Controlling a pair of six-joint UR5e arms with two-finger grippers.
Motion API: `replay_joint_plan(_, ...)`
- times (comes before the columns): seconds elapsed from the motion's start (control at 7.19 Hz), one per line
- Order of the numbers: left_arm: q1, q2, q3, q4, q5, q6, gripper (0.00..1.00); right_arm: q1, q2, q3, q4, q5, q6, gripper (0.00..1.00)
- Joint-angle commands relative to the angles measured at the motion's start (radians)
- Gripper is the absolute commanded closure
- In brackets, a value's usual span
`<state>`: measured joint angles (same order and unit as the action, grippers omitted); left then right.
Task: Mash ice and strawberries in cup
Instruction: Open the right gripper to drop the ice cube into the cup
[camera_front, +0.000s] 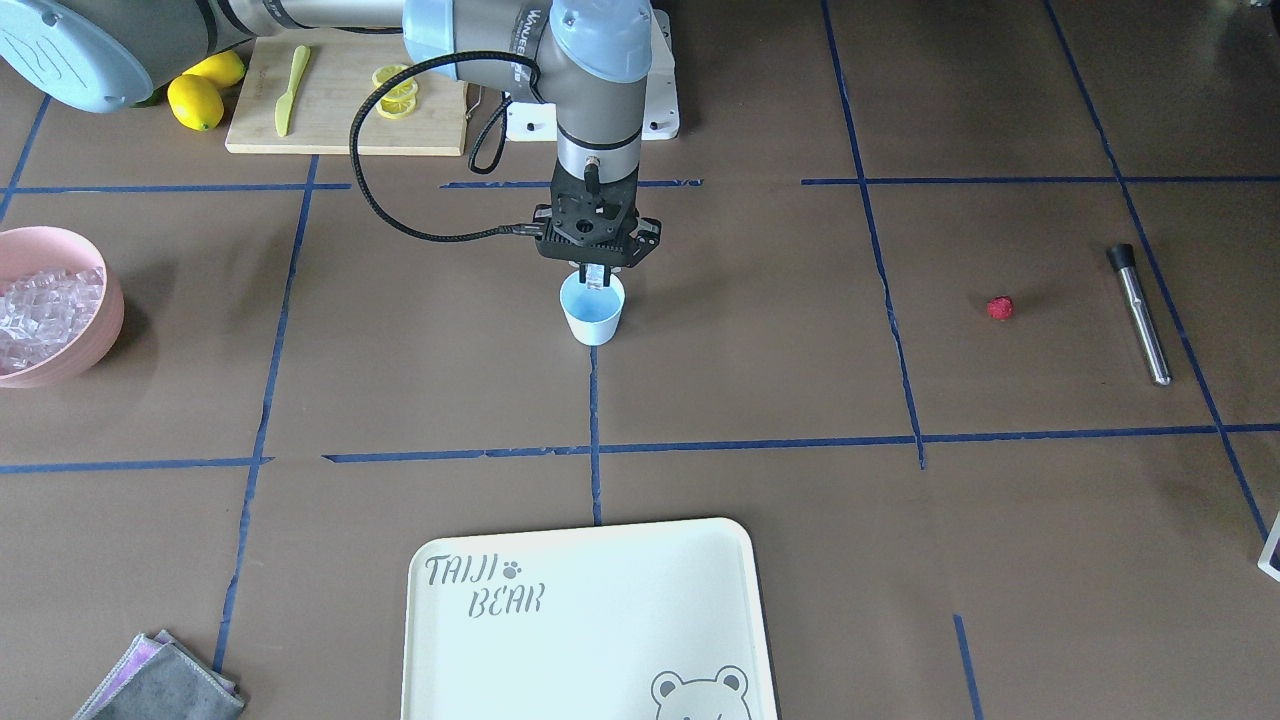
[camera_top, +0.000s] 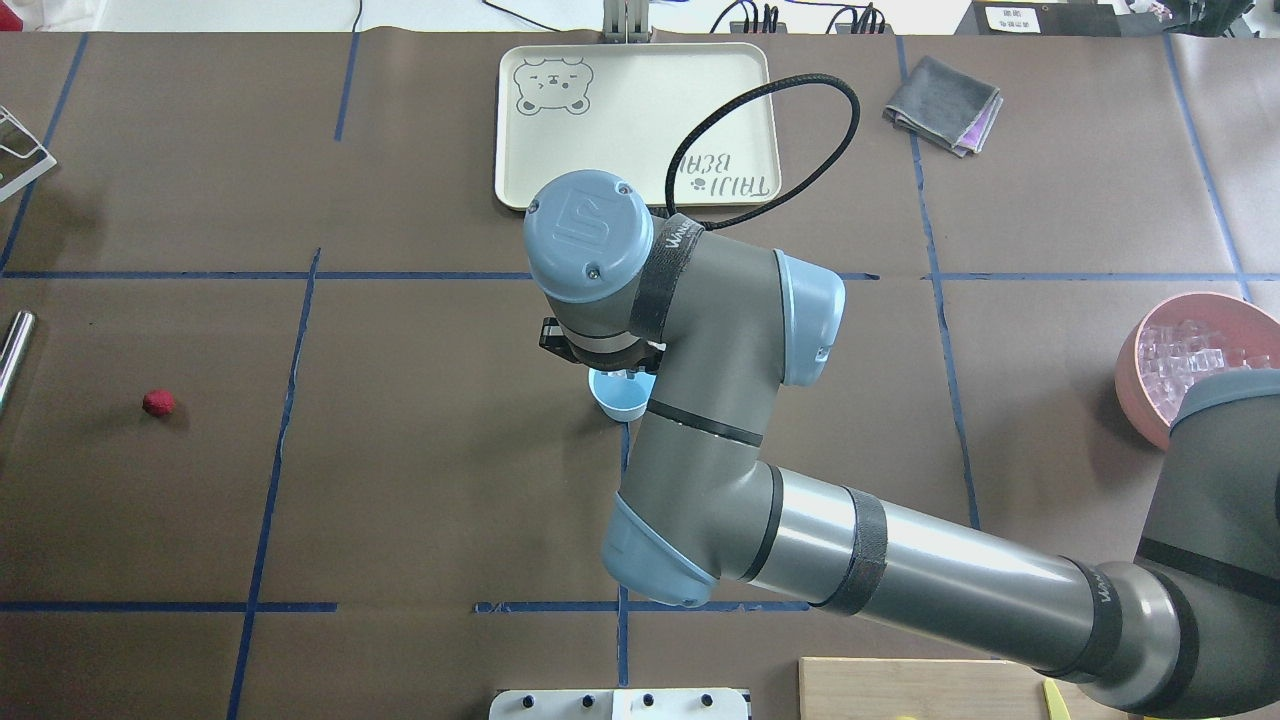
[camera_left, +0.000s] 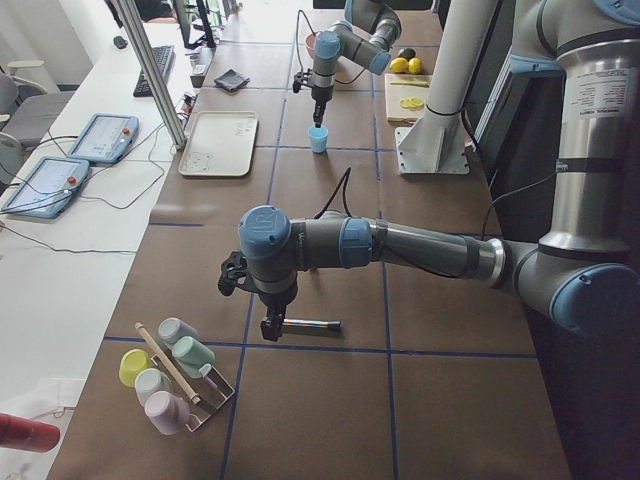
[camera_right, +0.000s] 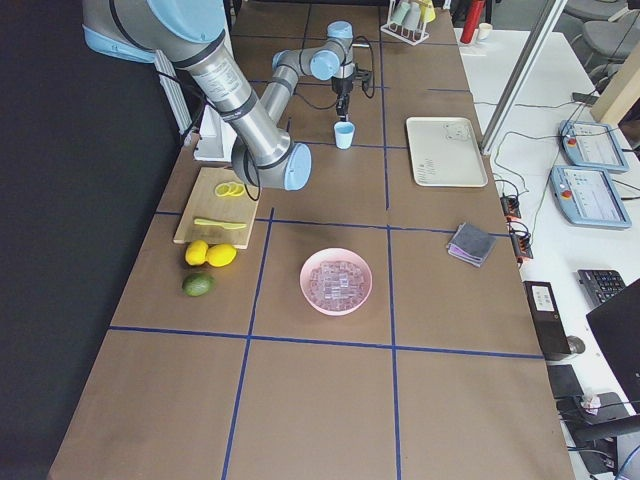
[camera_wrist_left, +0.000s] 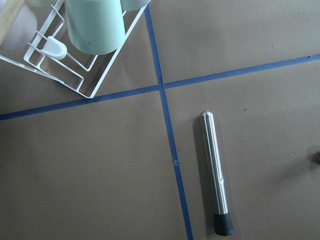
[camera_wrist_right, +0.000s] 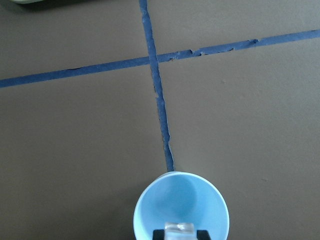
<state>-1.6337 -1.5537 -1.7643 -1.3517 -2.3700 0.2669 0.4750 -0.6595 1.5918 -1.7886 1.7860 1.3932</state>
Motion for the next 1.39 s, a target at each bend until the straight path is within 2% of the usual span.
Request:
replay_joint_plan(0.0, 0.001, 0.0, -0.001, -0.001, 0.0, 0.0, 0.0, 0.001, 0.0, 0.001, 0.0, 0.001, -0.002, 0.49)
replay_joint_plan(0.14, 0.0, -0.002, -0.001, -0.001, -0.002, 0.0, 0.0, 0.001, -0.002, 0.001, 0.0, 0.001, -0.002, 0.41)
replay_joint_plan(0.42, 0.0, 0.0, -0.012, 0.0, 0.0, -0.002, 0.0, 0.001, -0.002, 0.001, 0.002, 0.001, -0.002, 0.38)
replay_joint_plan(0.56, 0.0, 0.0, -0.018, 0.0, 0.0, -0.027, 0.0, 0.001, -0.002, 0.001, 0.006, 0.001, -0.003, 0.02)
replay_joint_plan(1.11, 0.001, -0.005, -0.03, 0.0, 0.0, -0.04, 0.0, 0.026, -0.012, 0.029, 0.011, 0.006, -0.005, 0.01)
replay_joint_plan(1.25, 0.001, -0.006, -0.037, 0.0, 0.0, -0.055, 0.0, 0.072, -0.085, 0.128, 0.003, 0.027, -0.011, 0.01)
